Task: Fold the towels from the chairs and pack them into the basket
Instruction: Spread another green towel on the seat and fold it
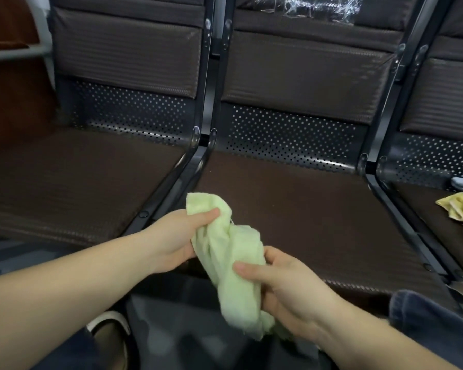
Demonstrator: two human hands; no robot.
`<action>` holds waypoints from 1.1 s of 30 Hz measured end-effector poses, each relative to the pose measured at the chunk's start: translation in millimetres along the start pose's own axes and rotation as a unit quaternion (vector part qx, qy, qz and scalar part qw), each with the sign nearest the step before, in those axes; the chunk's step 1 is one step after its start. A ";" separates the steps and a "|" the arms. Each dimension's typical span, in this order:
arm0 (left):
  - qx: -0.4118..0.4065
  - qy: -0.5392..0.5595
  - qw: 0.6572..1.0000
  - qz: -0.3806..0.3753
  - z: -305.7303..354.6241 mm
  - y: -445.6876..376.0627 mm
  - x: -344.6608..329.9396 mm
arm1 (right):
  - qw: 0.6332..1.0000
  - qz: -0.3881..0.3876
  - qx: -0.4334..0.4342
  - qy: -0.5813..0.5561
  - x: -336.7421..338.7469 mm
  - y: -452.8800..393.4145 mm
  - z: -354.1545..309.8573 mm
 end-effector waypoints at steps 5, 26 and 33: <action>-0.047 -0.060 0.997 -0.011 -0.3 15.0 -1.3 | 0.985 -0.003 -0.003 0.172 2.6 12.5 -0.2; -0.116 -0.096 0.988 -0.022 24.9 50.4 -3.2 | 0.882 -0.097 0.156 0.434 33.6 32.6 -38.3; -0.067 -0.081 0.993 0.048 32.4 39.0 23.7 | 0.837 0.019 0.005 0.547 104.1 48.3 -77.6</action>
Point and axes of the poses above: each hand's wrist, its own y-axis away from the middle knuckle, its own x-axis out of the back of the hand, z = x × y, the point moved 2 cm from there along -y, towards the middle knuckle, and after that the axes turned 4 degrees about z, right-handed, at the moved point
